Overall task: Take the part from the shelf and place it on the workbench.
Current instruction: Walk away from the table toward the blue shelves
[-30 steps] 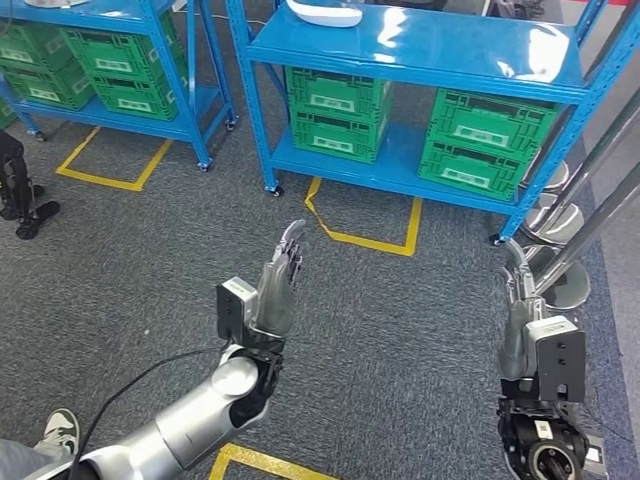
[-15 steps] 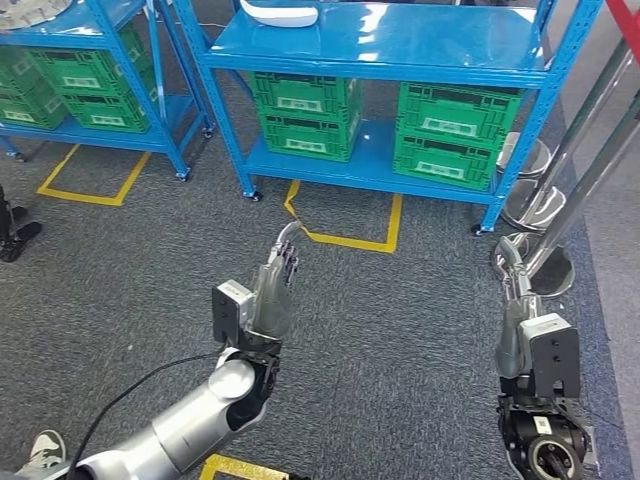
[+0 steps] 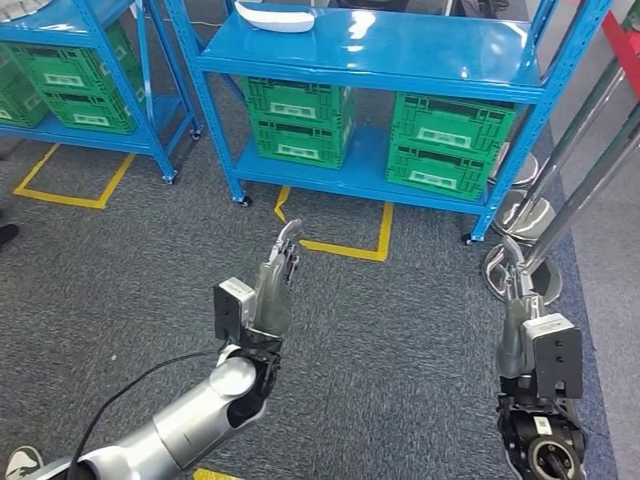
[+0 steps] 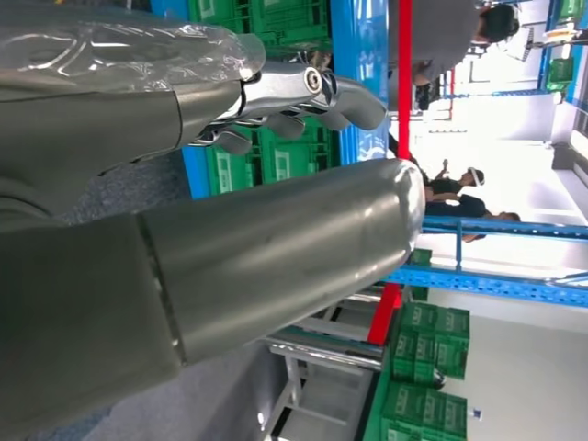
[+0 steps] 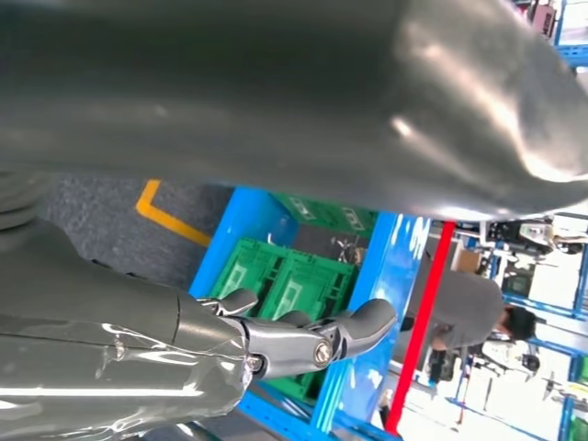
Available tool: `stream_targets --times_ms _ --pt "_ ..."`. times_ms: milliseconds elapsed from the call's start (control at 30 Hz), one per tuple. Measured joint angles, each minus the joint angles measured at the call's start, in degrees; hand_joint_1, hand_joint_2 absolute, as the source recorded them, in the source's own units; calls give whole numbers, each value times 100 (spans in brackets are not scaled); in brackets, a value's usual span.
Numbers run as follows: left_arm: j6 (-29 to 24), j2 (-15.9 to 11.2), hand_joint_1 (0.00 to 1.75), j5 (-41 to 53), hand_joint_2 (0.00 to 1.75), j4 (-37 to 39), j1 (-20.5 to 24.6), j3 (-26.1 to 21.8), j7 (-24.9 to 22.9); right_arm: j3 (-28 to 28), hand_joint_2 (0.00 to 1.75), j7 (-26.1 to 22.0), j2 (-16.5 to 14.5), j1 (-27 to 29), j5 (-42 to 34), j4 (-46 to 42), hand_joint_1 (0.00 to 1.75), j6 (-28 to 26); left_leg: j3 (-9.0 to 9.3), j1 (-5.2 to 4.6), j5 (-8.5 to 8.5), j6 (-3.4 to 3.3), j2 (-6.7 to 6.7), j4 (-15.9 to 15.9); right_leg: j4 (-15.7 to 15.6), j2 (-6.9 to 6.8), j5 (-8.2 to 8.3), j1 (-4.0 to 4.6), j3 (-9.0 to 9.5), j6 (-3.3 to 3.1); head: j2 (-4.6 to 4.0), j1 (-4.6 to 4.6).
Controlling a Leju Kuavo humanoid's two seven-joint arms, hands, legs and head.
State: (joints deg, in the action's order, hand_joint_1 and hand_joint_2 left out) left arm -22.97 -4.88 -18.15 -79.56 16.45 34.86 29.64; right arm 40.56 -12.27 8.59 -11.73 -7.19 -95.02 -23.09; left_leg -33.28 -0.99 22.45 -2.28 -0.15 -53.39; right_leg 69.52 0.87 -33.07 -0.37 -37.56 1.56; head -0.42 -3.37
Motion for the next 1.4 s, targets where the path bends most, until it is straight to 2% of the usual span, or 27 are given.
stream_targets --times_ms 33,67,100,167,200,233,367,433,500,533,567,600,667,733,833,900,933,1000,1033,1067,1100,1133,1200,1233,1267,1367,1400 --pt "-1 0 0 -1 0 3 -11 1 -1 1 0 1 0 11 -2 7 0 4 34 5 31 7 2 -2 234 -15 -20 -19 -163 24 0 8" --pt "-1 0 0 -2 0 5 -20 1 -1 2 0 2 0 18 -7 13 0 8 74 13 66 16 3 -5 258 -28 74 -39 -229 47 0 14" --pt "-1 1 0 -3 0 8 -26 1 -1 3 0 2 0 19 -11 17 0 11 121 25 107 32 2 -13 57 -41 275 -59 -186 67 0 21" --pt "-1 1 0 -2 0 10 -30 1 1 2 0 2 0 13 -20 25 0 12 204 43 203 83 -2 -47 -680 -72 746 -80 95 97 0 41" --pt "-2 0 0 -2 0 10 -27 1 2 2 0 3 0 5 -20 29 0 12 214 41 245 115 -4 -83 -1002 -82 862 -79 237 87 0 62" --pt "-3 -1 0 0 0 11 -25 1 4 3 0 6 0 0 -20 34 0 13 203 38 273 147 -4 -111 -1182 -84 893 -72 318 54 0 73" --pt "-11 -3 0 5 0 10 -24 1 20 4 0 11 0 -2 -20 38 0 20 141 38 357 264 11 -215 -1305 -38 821 -61 399 -106 0 39" --pt "-16 -7 0 8 0 9 -18 1 31 -1 0 11 0 -17 -20 37 0 24 -74 58 561 331 10 -665 -1344 -32 802 -74 472 -165 0 17" --pt "-18 -11 0 10 0 10 -31 1 36 5 0 16 0 -27 -21 38 0 37 -554 84 803 368 8 -1455 -1349 -30 772 -66 507 -207 0 -10" --pt "-18 -14 0 10 0 10 -45 1 36 9 0 23 0 -28 -21 39 0 44 -776 95 842 375 8 -1750 -1349 -25 754 -62 521 -218 0 -20" --pt "-18 -15 0 10 0 11 -58 1 36 12 0 29 0 -27 -21 40 0 45 -904 102 775 374 8 -1841 -1349 -19 734 -59 540 -224 0 -28" --pt "-18 -17 0 11 0 10 -66 1 37 12 0 35 0 -27 -22 40 0 45 -911 105 612 364 8 -1712 -1350 -10 712 -59 566 -222 0 -36" --pt "-11 -19 0 18 0 9 -68 1 37 12 0 39 0 -31 -22 39 0 40 -630 102 142 321 6 -947 -1354 6 658 -61 637 -202 0 -57" --pt "-2 -17 0 27 0 9 -61 1 40 13 0 41 0 -39 -22 38 0 31 -341 80 -75 278 -3 -314 -1360 22 611 -47 674 -156 0 -58" --pt "11 -15 0 48 0 7 -54 1 54 17 0 45 0 -45 -21 36 0 19 -243 52 -34 214 -17 -147 -1396 31 572 -52 694 -65 0 -48" --pt "23 -8 0 65 0 1 -51 1 63 17 0 47 0 -45 -20 32 0 7 -159 70 -25 157 -14 -74 -1255 5 464 -59 653 -13 0 -35" --pt "30 -3 0 71 0 -2 -49 1 66 17 0 48 0 -48 -20 30 0 1 -110 82 -17 127 -10 -41 -1015 -9 342 -57 548 4 0 -15" --pt "38 1 0 75 0 -1 -46 1 69 19 0 51 0 -48 -20 32 0 -5 -52 74 23 75 -2 -31 -249 -27 42 -59 161 22 0 22" --pt "41 2 0 75 0 -1 -49 1 69 22 0 54 0 -39 -20 33 0 -5 -32 70 43 60 0 -32 95 -29 -47 -62 -41 32 0 33" --pt "43 2 0 75 0 0 -54 1 69 26 0 56 0 -29 -21 35 0 -6 -9 67 64 53 -1 -33 273 -31 -40 -67 -170 40 0 37" --pt "44 2 0 75 0 0 -57 1 69 28 0 58 0 -23 -21 37 0 -7 20 68 89 53 -5 -35 227 -36 76 -71 -191 43 0 40" --pt "47 3 0 75 0 -1 -60 1 69 30 0 60 0 -21 -21 38 0 -8 59 69 115 62 -12 -39 -36 -41 284 -75 -101 38 0 45" --pt "55 4 0 75 0 -2 -62 1 69 30 0 60 0 -23 -20 38 0 -11 128 58 178 102 -23 -57 -813 -54 705 -66 231 10 0 64" --pt "59 5 0 75 0 -2 -62 1 68 30 0 58 0 -25 -20 38 0 -14 137 47 202 127 -26 -73 -1117 -58 797 -60 375 -11 0 73" --pt "62 5 0 75 0 -2 -63 1 67 31 0 58 0 -24 -20 37 0 -15 129 38 215 153 -25 -86 -1289 -56 820 -50 457 -32 0 73" --pt "67 5 0 76 0 -4 -66 1 66 37 0 57 -1 -20 -17 35 0 -18 110 38 246 233 -15 -109 -1398 -34 781 -50 528 -97 0 48" --pt "68 4 0 77 0 -5 -63 1 67 35 0 56 -2 -21 -15 34 0 -22 78 42 306 268 -12 -198 -1422 -31 781 -60 557 -119 0 41"
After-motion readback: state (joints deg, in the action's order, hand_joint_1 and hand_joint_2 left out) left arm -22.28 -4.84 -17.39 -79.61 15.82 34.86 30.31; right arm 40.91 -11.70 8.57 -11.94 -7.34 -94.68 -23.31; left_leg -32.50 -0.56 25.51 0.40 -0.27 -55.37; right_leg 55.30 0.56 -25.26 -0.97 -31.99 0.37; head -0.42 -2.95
